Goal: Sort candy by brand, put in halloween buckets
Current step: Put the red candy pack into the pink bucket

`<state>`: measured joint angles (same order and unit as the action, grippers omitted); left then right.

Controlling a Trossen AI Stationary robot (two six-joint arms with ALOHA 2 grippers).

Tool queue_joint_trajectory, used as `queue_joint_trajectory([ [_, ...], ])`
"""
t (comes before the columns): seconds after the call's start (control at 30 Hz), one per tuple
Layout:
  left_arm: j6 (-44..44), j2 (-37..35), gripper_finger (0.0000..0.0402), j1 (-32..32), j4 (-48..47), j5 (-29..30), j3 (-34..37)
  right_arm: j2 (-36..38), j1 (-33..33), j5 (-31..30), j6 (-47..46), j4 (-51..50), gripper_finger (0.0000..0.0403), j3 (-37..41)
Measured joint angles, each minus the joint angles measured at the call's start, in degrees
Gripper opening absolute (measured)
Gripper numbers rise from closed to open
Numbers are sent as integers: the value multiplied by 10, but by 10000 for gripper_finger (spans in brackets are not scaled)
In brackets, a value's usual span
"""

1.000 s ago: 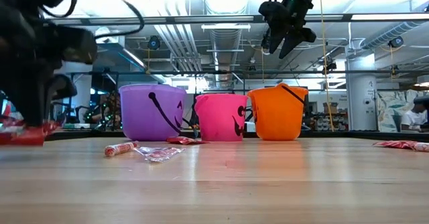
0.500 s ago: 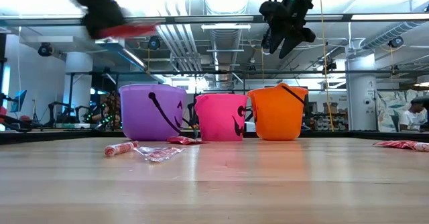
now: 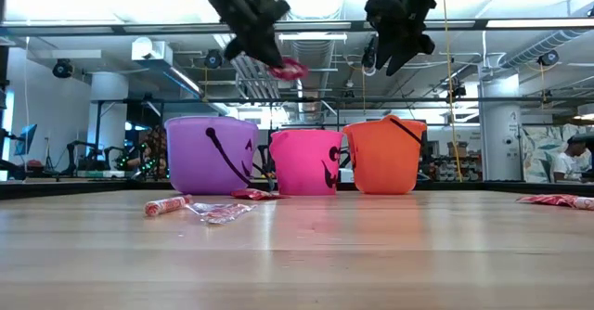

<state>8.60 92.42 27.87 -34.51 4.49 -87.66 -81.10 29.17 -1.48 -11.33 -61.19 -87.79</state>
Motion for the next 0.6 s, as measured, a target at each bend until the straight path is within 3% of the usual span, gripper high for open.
queue_joint_trajectory([
  [0.27, -134, 153, 1, 23, -133, -44, -176, 0, 29, -1, -7, 13, 196, 0],
  [0.6, -164, 210, 1, 25, -147, -66, -195, 0, 58, -2, -17, 46, 196, 0],
])
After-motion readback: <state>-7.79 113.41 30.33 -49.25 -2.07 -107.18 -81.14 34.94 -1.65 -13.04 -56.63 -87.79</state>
